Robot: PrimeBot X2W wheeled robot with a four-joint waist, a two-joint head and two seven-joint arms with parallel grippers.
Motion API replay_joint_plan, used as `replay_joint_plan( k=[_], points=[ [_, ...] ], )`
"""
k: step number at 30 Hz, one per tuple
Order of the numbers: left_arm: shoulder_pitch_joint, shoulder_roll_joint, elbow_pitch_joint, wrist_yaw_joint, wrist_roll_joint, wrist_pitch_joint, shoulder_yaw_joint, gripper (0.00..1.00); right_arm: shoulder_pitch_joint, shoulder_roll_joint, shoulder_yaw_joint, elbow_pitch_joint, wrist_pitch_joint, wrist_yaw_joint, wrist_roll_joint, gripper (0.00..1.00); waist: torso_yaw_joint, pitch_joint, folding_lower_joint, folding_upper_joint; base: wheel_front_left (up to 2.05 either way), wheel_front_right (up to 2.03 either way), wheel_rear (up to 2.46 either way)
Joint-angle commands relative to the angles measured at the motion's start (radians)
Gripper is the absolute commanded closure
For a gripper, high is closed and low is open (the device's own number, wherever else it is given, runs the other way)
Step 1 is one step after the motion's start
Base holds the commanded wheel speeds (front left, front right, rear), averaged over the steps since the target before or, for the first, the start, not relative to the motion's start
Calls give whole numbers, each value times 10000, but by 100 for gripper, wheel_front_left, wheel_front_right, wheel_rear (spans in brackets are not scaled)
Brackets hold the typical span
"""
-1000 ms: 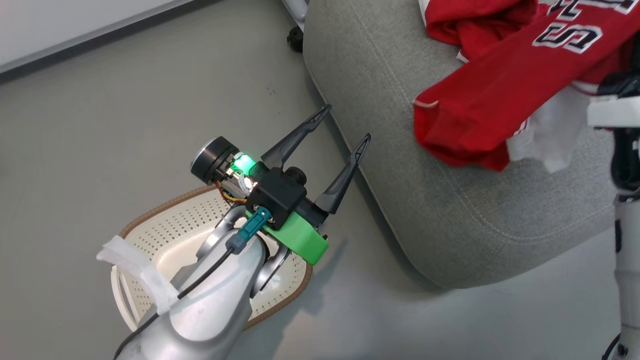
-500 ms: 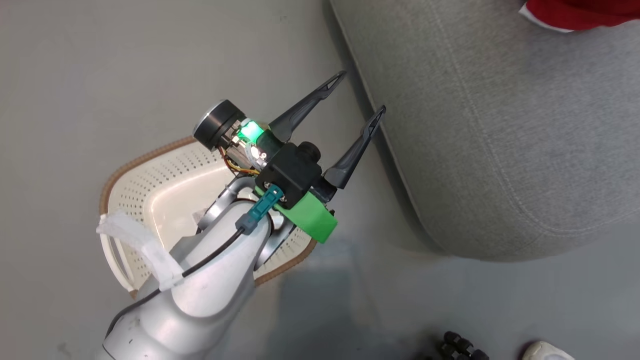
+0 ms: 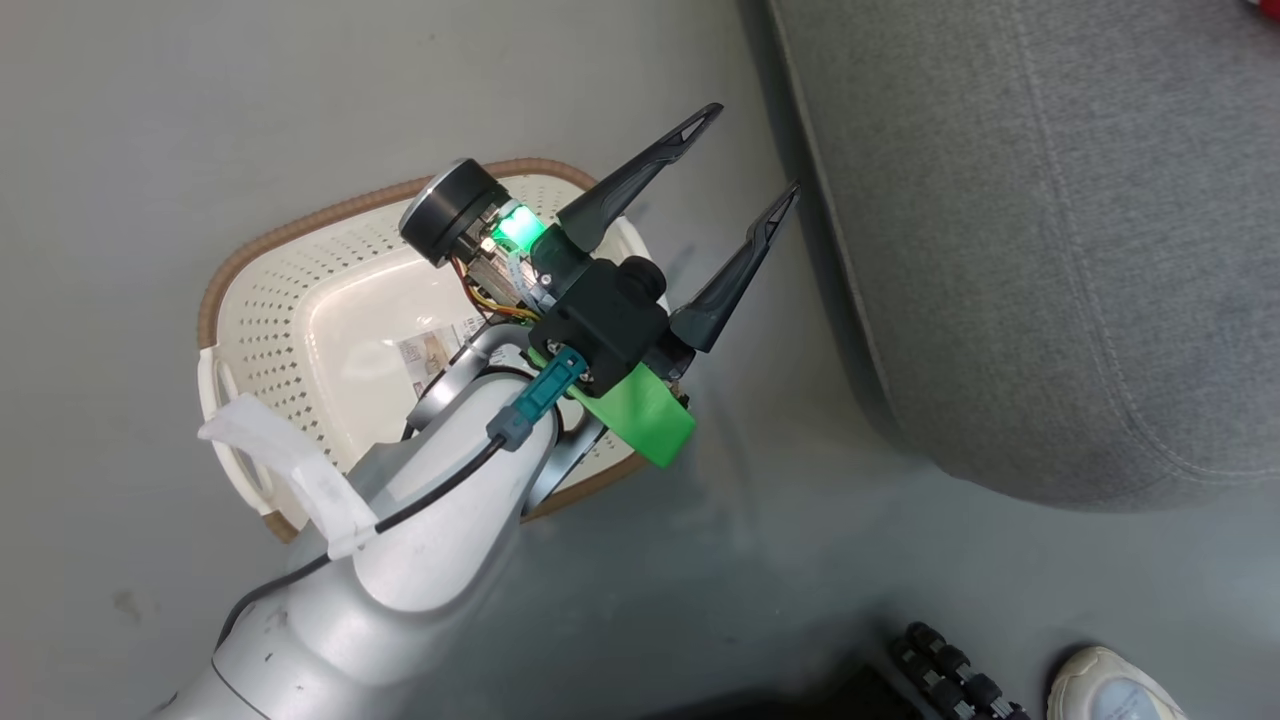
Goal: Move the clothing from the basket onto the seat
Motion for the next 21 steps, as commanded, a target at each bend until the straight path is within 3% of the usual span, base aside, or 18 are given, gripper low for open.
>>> replay_joint_plan(
  k=[1,17,18,19,20,21],
  points=[
    [-160,-5,-22,-53,9,-35,24,0,296,-10,-38,242,-23,-7,-26,100,272,216,0,0,0,0,0],
    [191,-104,-32,-24,3,-35,245,0,2390,547,-204,1174,-25,-7,52,100,587,-12,0,0,0,0,0],
    [206,-106,-25,-24,10,-35,266,0,2462,578,-231,1107,-25,-7,46,89,590,-87,0,0,0,0,0],
    [221,-106,-21,-22,8,-35,295,0,2537,606,-243,1057,-25,-7,20,60,586,-157,0,0,0,0,0],
    [253,-107,-25,-14,2,-35,328,0,2622,632,-240,998,-25,-7,-8,15,579,-240,0,0,0,0,0],
    [307,-111,-36,6,-8,-35,370,0,2733,652,-231,932,-25,-7,-26,0,567,-350,0,0,0,0,0]
  ],
)
